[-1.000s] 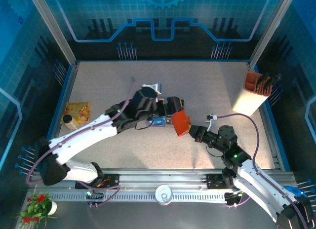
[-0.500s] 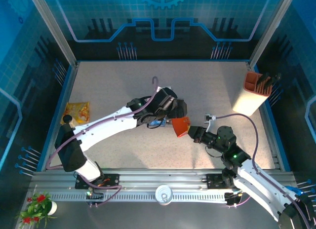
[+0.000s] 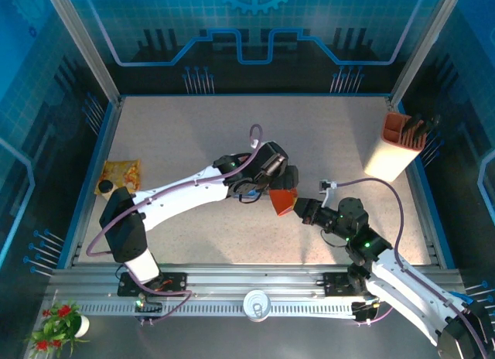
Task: Put the credit cards into the card holder
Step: Open the card holder at the bottom-center of the table.
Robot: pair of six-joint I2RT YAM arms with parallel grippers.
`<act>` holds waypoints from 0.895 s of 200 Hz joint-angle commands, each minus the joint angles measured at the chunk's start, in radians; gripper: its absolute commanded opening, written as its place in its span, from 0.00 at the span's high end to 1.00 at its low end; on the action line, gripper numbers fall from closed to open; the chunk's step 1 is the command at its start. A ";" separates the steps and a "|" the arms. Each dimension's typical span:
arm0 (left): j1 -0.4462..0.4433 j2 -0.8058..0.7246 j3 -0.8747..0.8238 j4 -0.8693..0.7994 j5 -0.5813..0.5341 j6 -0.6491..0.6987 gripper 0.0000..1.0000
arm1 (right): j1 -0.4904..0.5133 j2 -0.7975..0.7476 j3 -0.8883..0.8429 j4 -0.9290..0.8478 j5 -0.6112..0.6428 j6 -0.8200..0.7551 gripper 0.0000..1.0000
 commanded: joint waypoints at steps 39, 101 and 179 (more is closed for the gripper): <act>-0.004 -0.036 -0.084 -0.023 -0.043 -0.010 0.01 | 0.016 -0.027 0.016 -0.016 0.027 -0.013 1.00; 0.003 -0.144 -0.169 -0.009 -0.077 -0.019 0.01 | 0.018 -0.041 0.001 -0.041 0.054 -0.009 1.00; 0.006 -0.264 -0.376 0.038 -0.068 -0.051 0.01 | 0.019 -0.034 -0.009 -0.020 0.057 0.014 1.00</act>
